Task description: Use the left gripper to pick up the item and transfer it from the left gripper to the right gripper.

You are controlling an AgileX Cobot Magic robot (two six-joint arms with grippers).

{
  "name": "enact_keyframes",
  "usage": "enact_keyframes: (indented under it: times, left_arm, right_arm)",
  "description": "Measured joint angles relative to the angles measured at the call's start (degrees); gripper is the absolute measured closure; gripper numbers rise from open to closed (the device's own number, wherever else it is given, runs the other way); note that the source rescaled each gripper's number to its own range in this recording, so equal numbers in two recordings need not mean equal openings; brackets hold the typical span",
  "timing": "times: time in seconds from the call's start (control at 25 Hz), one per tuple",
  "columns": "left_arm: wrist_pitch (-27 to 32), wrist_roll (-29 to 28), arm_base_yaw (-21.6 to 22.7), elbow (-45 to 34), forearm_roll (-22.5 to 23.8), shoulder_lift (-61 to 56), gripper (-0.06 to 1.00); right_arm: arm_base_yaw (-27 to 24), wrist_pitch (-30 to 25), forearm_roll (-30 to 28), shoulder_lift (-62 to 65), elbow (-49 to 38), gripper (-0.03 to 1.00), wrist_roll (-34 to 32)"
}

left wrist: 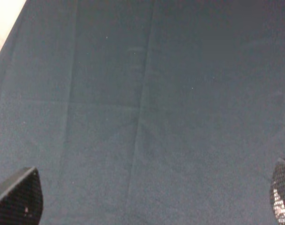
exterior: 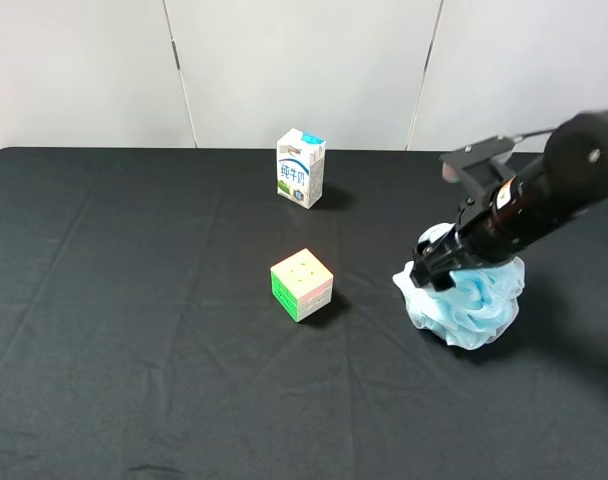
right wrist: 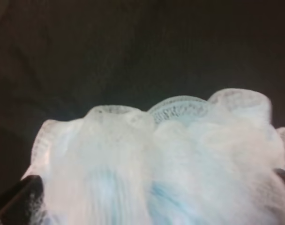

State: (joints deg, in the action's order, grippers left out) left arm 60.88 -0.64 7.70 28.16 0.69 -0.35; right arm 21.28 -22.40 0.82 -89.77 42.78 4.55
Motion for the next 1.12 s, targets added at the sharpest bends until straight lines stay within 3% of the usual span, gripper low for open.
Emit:
enact_keyframes:
  times: [0.52, 1.12]
  left_arm:
    - [0.0, 0.0, 0.0, 0.0, 0.1, 0.0, -0.02]
    - [0.0, 0.0, 0.0, 0.0, -0.1, 0.0, -0.02]
  right_arm:
    - [0.0, -24.6, 0.1, 13.9, 13.2, -0.03, -2.7]
    - [0.0, -46.1, 0.4, 35.0, 13.7, -0.03, -9.3]
